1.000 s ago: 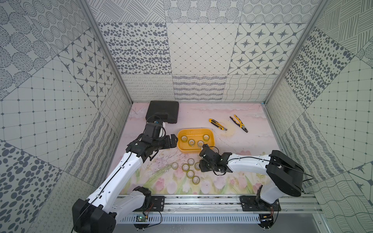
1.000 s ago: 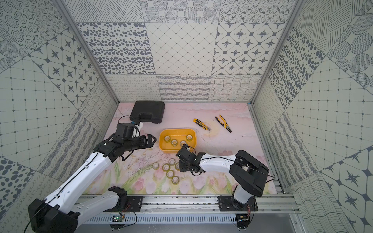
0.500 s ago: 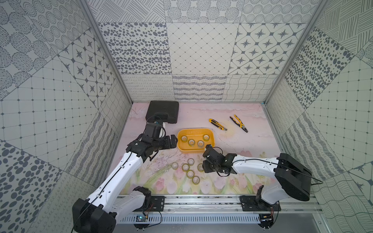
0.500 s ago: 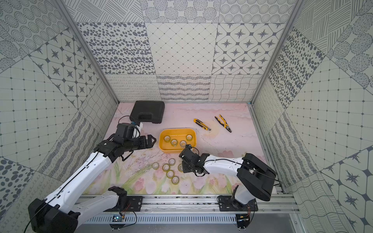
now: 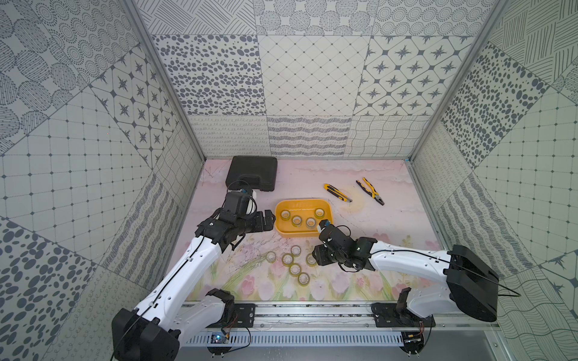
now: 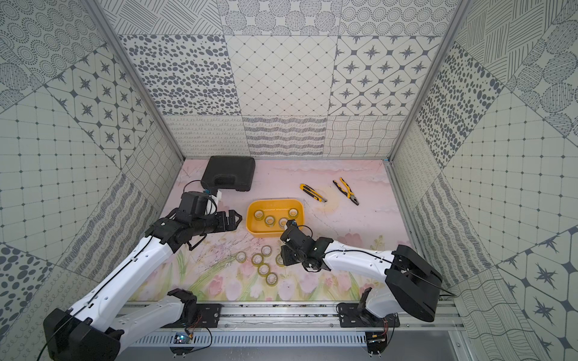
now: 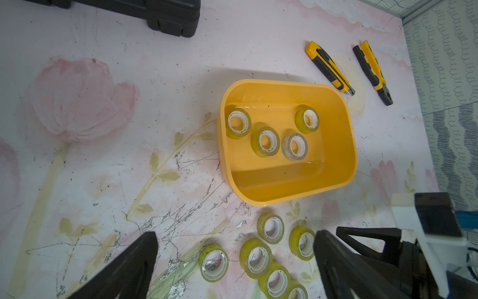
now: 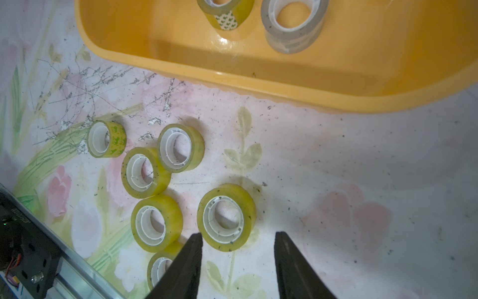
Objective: Put the transparent tape into the storage box
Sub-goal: Pick up the tape at the center of the board.
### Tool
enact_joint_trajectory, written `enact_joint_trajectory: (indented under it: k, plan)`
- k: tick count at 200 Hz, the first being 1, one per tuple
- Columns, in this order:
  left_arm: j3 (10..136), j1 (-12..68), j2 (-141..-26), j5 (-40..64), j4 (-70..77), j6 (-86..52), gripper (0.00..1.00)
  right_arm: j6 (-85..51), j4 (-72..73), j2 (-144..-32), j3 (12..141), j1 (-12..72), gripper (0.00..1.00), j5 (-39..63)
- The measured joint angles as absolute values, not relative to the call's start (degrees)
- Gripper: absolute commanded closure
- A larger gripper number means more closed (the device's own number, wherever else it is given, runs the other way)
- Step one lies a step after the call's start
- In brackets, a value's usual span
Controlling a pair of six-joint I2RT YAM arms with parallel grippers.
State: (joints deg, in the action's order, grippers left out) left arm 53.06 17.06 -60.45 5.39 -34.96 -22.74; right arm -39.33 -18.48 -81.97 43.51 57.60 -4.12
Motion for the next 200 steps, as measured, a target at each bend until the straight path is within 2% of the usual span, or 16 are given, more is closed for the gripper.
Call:
enact_joint_trajectory:
  k: [114,138,172,200]
  plan:
    - [53.1,17.1,-60.4,5.6,-35.0,-22.7,0.01,-39.7,-17.3,-89.9,44.2,57.6,0.55,-1.7]
    - [53.1,17.1,-60.4,5.6,-35.0,-22.7,0.01,-40.2,-17.0,-90.1,44.3,57.6,0.64,-2.4]
    - [53.1,17.1,-60.4,5.6,-35.0,-22.7,0.01,-40.6,-17.1,-90.2,44.1,57.6,0.82,-3.3]
    - [53.1,17.1,-60.4,5.6,-35.0,-22.7,0.01,-40.4,-17.7,-89.0,43.7,57.6,0.88,-4.3]
